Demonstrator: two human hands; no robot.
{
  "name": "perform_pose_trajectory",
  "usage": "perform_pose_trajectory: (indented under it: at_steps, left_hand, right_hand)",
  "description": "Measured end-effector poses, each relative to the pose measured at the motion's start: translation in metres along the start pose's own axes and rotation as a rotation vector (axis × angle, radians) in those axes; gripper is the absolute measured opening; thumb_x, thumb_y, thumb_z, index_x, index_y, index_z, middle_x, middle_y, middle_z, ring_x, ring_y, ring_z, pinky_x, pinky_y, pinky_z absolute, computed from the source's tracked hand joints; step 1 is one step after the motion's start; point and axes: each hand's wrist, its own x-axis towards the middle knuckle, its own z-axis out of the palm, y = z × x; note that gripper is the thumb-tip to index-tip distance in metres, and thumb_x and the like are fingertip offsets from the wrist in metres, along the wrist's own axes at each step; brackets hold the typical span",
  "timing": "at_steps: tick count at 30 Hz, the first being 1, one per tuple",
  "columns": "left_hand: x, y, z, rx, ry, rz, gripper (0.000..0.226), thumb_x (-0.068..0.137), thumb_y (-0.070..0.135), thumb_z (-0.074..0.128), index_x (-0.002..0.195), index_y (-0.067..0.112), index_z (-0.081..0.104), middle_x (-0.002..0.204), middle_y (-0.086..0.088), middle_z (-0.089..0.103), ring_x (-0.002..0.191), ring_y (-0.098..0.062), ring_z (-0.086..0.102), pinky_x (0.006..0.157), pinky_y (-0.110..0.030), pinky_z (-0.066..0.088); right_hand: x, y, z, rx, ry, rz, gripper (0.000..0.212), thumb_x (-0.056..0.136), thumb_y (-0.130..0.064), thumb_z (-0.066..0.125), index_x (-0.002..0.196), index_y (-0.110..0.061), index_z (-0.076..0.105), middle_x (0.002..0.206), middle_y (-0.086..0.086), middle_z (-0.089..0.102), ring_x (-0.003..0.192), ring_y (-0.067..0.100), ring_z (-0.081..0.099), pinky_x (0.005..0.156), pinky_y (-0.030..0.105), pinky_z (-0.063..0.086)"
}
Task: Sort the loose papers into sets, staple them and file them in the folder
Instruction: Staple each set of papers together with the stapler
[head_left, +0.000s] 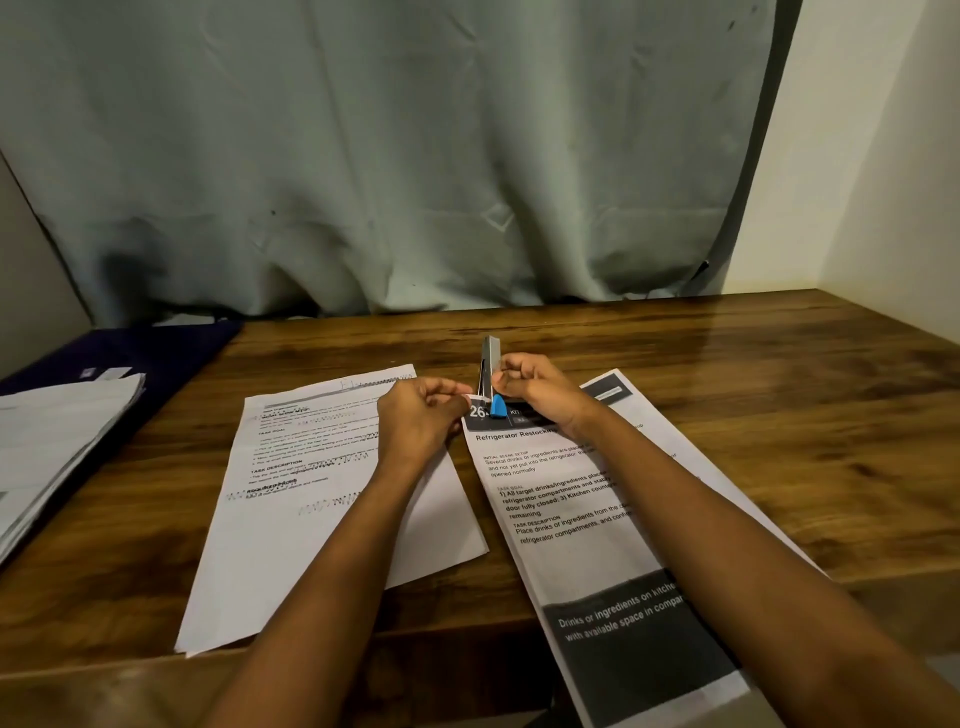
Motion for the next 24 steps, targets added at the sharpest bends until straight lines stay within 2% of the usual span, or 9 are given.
perform_pose_trajectory:
  at_steps: [6, 8, 11, 15, 19, 22, 24]
  left_hand:
    - [0.002, -0.001, 0.001, 0.038, -0.002, 0.019, 0.01, 0.085, 0.004, 0.066, 0.091, 0.01, 0.072, 0.076, -0.003, 0.071, 0.061, -0.001, 0.067, 0.051, -0.013, 0.05]
    - [0.004, -0.003, 0.002, 0.109, 0.008, 0.028, 0.008, 0.083, 0.014, 0.071, 0.091, 0.013, 0.072, 0.078, -0.002, 0.072, 0.066, -0.003, 0.068, 0.052, -0.014, 0.05]
    - [0.004, -0.005, 0.004, 0.201, -0.04, 0.011, 0.024, 0.073, 0.03, 0.081, 0.087, 0.014, 0.07, 0.076, 0.001, 0.072, 0.068, -0.008, 0.069, 0.056, -0.021, 0.055]
    - [0.002, -0.008, 0.011, 0.204, -0.066, -0.014, 0.027, 0.07, 0.023, 0.084, 0.086, 0.011, 0.067, 0.077, -0.003, 0.073, 0.063, -0.011, 0.071, 0.059, -0.032, 0.06]
    - [0.005, -0.009, 0.013, 0.195, -0.031, -0.009, 0.022, 0.069, 0.019, 0.085, 0.08, 0.009, 0.068, 0.071, -0.004, 0.072, 0.058, -0.012, 0.069, 0.055, -0.032, 0.058]
    - [0.007, -0.011, 0.012, 0.21, -0.045, -0.016, 0.023, 0.069, 0.021, 0.085, 0.079, 0.01, 0.067, 0.073, -0.005, 0.072, 0.062, -0.014, 0.07, 0.058, -0.033, 0.058]
    - [0.008, -0.013, 0.01, 0.139, -0.088, -0.042, 0.027, 0.068, 0.019, 0.086, 0.084, 0.009, 0.067, 0.078, -0.007, 0.073, 0.069, -0.018, 0.072, 0.065, -0.042, 0.06]
  right_hand:
    - [-0.002, -0.003, 0.0, 0.023, -0.006, 0.019, 0.004, 0.095, -0.016, 0.053, 0.095, -0.013, 0.056, 0.082, 0.0, 0.066, 0.069, 0.008, 0.066, 0.06, 0.019, 0.052]
    - [-0.001, -0.001, 0.0, 0.032, -0.009, 0.022, 0.004, 0.095, -0.015, 0.053, 0.095, -0.012, 0.056, 0.082, 0.0, 0.065, 0.069, 0.008, 0.064, 0.061, 0.019, 0.052]
    - [0.001, 0.002, 0.002, 0.079, -0.003, 0.021, 0.006, 0.096, -0.011, 0.052, 0.092, -0.013, 0.056, 0.079, 0.0, 0.065, 0.069, 0.01, 0.062, 0.063, 0.022, 0.052]
    - [0.003, 0.006, 0.004, 0.095, -0.002, 0.009, 0.008, 0.095, -0.004, 0.05, 0.095, -0.009, 0.056, 0.08, 0.003, 0.063, 0.07, 0.012, 0.06, 0.067, 0.023, 0.051]
    - [0.005, 0.008, 0.006, 0.082, 0.019, -0.007, 0.011, 0.095, -0.001, 0.048, 0.099, -0.007, 0.056, 0.081, 0.003, 0.061, 0.071, 0.011, 0.059, 0.064, 0.02, 0.051]
    - [0.005, 0.008, 0.006, 0.068, 0.024, -0.009, 0.012, 0.094, -0.002, 0.05, 0.097, -0.011, 0.057, 0.082, 0.002, 0.063, 0.074, 0.012, 0.061, 0.066, 0.023, 0.051]
    - [0.005, 0.009, 0.005, 0.077, 0.025, -0.005, 0.012, 0.094, -0.004, 0.051, 0.096, -0.013, 0.057, 0.084, 0.003, 0.065, 0.076, 0.014, 0.063, 0.067, 0.025, 0.051]
